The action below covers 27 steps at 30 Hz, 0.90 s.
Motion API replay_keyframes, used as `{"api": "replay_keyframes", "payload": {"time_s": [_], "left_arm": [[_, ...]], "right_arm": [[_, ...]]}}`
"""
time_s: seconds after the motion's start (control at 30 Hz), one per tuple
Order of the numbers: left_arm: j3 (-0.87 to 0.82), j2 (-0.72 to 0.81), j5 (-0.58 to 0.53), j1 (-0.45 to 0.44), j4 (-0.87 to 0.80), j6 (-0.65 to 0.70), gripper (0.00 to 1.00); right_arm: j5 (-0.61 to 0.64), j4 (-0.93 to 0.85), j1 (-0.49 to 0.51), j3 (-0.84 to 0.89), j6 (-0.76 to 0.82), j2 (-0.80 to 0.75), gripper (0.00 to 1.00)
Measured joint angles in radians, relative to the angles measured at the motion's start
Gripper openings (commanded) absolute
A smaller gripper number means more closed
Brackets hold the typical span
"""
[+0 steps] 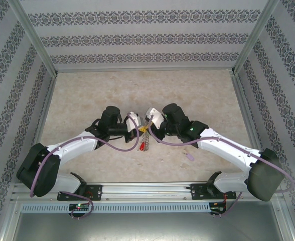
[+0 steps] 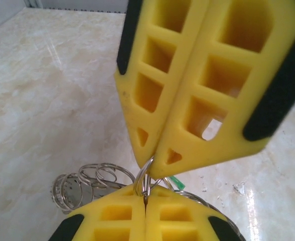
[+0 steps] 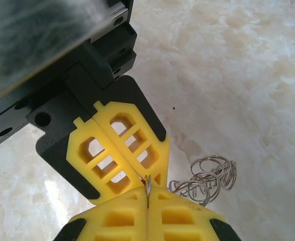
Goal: Put the keys on the keyring
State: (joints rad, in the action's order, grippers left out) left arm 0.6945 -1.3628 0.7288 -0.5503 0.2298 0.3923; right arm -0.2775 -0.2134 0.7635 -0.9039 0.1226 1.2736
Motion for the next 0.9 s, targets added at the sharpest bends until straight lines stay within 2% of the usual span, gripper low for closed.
{"api": "replay_keyframes", "payload": {"time_s": [0.2,0.57,0.73,0.83,0.9], "left_arm": [[0.0,0.0,-0.001,0.0,-0.008,0.0,0.0],[0.0,0.0,-0.011,0.0,-0.024,0.0,0.0],[0.006,0.0,-0.014,0.0,-0.03,0.0,0.0],[0.006,0.0,-0.016,0.0,-0.035,0.0,0.0],[0.006,0.0,-0.02,0.0,-0.036,0.0,0.0]], "right_arm": [[0.0,0.0,0.0,0.0,-0.001,0.006,0.06],[-0.001,-0.003,-0.001,-0.011,-0.005,0.029,0.12],[-0.002,-0.002,-0.001,-0.019,-0.005,0.045,0.1],[-0.002,-0.002,0.0,-0.019,-0.003,0.046,0.0],[-0.001,-0.002,0.0,-0.019,-0.005,0.046,0.0]]}}
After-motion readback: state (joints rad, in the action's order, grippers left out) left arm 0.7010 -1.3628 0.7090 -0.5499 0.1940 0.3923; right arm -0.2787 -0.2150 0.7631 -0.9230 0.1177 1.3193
